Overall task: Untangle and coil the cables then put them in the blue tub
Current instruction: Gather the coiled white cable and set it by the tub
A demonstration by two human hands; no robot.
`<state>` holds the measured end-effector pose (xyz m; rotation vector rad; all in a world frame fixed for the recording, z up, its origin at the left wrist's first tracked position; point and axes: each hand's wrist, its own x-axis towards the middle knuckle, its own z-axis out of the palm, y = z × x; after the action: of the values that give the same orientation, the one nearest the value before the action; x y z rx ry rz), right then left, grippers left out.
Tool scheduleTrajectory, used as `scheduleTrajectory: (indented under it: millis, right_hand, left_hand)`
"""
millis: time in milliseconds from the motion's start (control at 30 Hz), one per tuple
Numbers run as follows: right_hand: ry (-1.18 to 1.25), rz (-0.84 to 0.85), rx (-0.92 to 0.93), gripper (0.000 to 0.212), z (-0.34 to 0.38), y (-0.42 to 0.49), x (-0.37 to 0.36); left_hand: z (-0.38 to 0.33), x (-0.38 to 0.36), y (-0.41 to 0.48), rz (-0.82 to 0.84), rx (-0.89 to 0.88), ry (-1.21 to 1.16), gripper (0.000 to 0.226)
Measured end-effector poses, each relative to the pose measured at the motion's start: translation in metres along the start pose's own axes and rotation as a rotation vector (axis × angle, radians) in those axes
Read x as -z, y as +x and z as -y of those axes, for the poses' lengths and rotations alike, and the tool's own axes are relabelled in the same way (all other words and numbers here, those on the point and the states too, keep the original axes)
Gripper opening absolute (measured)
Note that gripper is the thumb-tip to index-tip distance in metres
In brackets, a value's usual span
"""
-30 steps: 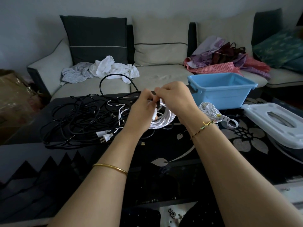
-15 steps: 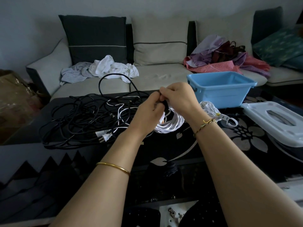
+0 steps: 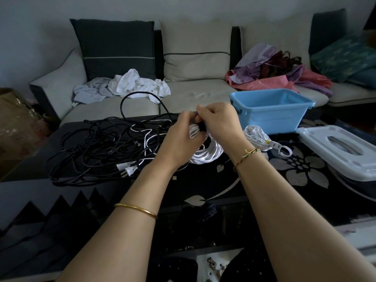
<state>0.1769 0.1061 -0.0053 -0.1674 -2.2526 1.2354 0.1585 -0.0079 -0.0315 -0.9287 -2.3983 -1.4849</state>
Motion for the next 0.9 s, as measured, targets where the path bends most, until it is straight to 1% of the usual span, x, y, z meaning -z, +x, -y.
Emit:
scheduleTrajectory:
  millis: [100,167,267,367,433,500,633,700,767,833,900]
  right_hand:
    - [-0.101,0.01,0.083,0.04,0.002,0.0,-0.001]
    - [-0.132,0.041,0.104,0.04,0.0,0.001,-0.002]
    - [-0.196,0.094,0.131,0.041,-0.009,0.002,-0.002]
    - [-0.197,0.149,0.217,0.034,-0.013,0.002,0.003]
    - [-0.192,0.155,0.285,0.032,-0.013,0.002,0.006]
    - [-0.216,0.156,0.317,0.031,-0.016,0.002,0.005]
    - [-0.257,0.199,0.269,0.031,-0.018,0.002,0.003]
    - [-0.286,0.225,0.218,0.038,-0.018,0.003,0.004]
    - [-0.35,0.282,0.157,0.042,-0.018,0.004,0.003]
    - [-0.416,0.362,0.105,0.042,-0.019,0.004,0.005]
    - [-0.432,0.424,0.058,0.041,-0.022,0.005,0.008]
  left_hand:
    - [-0.002,0.002,0.0,-0.014,0.026,-0.002,0.068]
    - [-0.001,0.004,0.0,-0.014,0.032,0.026,0.079]
    - [-0.003,0.005,-0.002,0.031,0.028,0.04,0.088]
    - [-0.006,0.006,-0.005,0.04,0.045,0.034,0.09]
    - [-0.005,0.007,-0.004,0.031,0.061,0.022,0.09]
    - [-0.003,0.007,-0.003,0.024,0.062,0.049,0.089]
    - [0.002,0.004,-0.003,-0.011,0.057,0.107,0.089]
    - [0.004,0.0,0.0,-0.015,0.042,0.085,0.087]
    - [0.006,-0.002,0.001,-0.007,0.039,0.083,0.083]
    - [0.007,-0.005,-0.001,0.026,0.023,0.101,0.081]
    - [0.007,-0.008,-0.002,0.055,0.007,0.129,0.08]
